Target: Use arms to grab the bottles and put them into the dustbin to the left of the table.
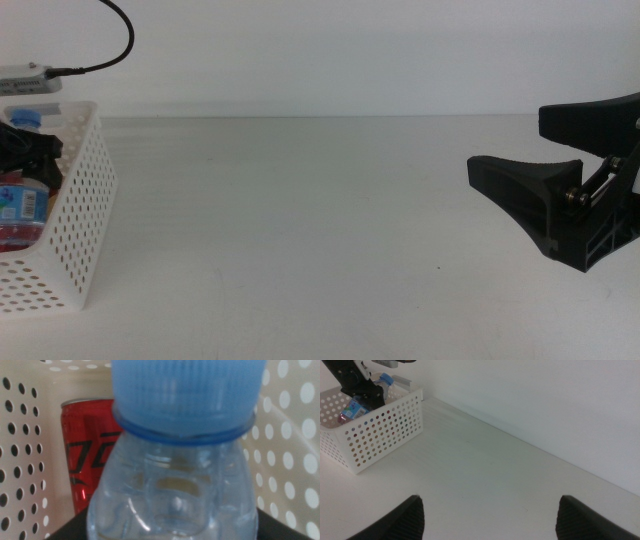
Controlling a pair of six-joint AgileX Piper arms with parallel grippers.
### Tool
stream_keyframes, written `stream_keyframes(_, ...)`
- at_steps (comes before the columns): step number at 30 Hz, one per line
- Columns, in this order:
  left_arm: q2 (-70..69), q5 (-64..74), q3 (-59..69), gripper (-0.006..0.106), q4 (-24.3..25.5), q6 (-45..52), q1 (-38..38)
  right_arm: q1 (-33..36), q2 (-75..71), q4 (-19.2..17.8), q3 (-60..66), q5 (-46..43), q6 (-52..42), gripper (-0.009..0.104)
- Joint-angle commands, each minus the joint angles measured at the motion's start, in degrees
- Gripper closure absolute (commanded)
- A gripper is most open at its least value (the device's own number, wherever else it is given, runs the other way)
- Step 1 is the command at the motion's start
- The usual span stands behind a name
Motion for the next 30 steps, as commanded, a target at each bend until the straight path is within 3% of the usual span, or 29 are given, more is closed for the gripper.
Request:
stream_keyframes(1,-2.78,-1.08,-2.02,0.039,-2.81,-0.48,-0.12,-0.22,-0.38,-0.41,-1.4,-4.01,-0.21,0.024)
stream_keyframes(3,-3.33,-1.03,-2.02,0.023,-2.51,-0.54,-0.12,-0.22,-0.38,-0.41,-1.4,-4.01,-0.21,0.024)
stream_keyframes(6,-5.07,-0.59,-2.02,0.01,-2.44,-0.78,-0.12,-0.22,-0.38,-0.41,-1.4,-4.01,-0.21,0.024)
stream_keyframes(14,-12.48,-0.07,-2.02,0.01,-1.93,-1.49,-0.12,-0.22,-0.38,-0.41,-1.4,-4.01,-0.21,0.024)
stream_keyframes(19,-16.84,0.45,-2.02,0.011,-4.56,-2.32,-0.8,-0.22,-0.38,-0.41,-1.4,-4.01,-0.21,0.024)
stream_keyframes(30,-25.03,-2.5,-1.95,0.029,-4.8,-4.0,-11.33,-0.22,-0.38,-0.41,-1.4,-4.01,-0.21,0.024)
